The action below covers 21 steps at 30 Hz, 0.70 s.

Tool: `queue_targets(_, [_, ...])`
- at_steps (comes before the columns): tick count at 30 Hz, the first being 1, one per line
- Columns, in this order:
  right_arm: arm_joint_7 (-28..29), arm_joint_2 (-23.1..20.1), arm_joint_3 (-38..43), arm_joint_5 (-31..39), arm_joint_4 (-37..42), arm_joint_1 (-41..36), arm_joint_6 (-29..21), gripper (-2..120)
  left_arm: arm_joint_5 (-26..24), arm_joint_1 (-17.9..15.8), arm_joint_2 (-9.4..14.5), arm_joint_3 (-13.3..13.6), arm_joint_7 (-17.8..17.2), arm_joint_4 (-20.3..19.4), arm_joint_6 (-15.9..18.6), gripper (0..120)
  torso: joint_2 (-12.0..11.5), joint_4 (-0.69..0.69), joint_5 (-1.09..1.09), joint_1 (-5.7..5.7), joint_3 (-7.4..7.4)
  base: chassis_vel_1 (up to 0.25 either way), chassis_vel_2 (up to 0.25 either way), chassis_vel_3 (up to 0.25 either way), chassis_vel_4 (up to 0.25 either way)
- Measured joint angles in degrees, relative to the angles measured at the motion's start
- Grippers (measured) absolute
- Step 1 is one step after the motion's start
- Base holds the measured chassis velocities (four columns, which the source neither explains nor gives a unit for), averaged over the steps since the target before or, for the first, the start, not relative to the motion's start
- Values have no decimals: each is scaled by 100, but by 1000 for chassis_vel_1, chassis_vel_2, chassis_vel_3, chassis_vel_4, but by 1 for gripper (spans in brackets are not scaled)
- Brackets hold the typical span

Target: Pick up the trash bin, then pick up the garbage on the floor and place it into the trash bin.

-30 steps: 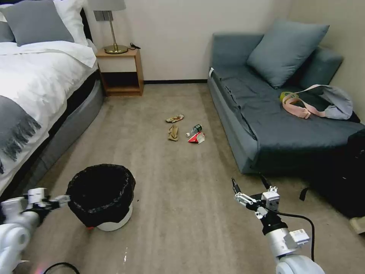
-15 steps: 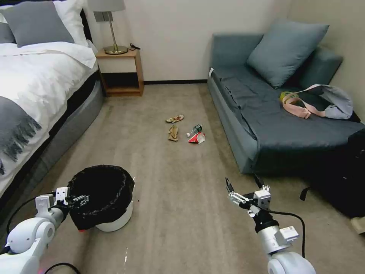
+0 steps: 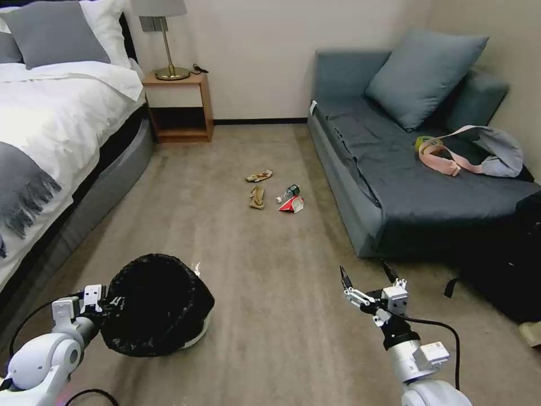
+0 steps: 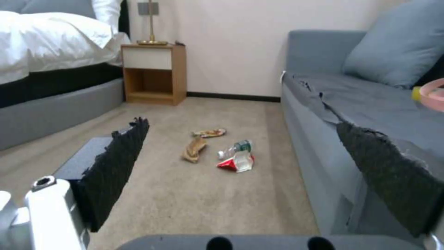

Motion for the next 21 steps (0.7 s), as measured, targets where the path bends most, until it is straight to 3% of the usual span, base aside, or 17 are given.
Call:
queue_targets(4, [-5,-3,22,6,27,-28,37,100,21,65,-61,-51,26,-91,-36,5,0,0,0,0,0,0,0,0,0])
queue_targets(13, [-44,-8,94,24,149,-167,159,100,73,305,-266,-250,116,-438,-165,4,-1,-2,-4,0,1,0,0,0,0])
queue_targets(21, [-82,23,99,13,267,-269,231,100,174,508,-527,-465,212,-828,-505,3,-2,-1,1,0,1,0,0,0,0])
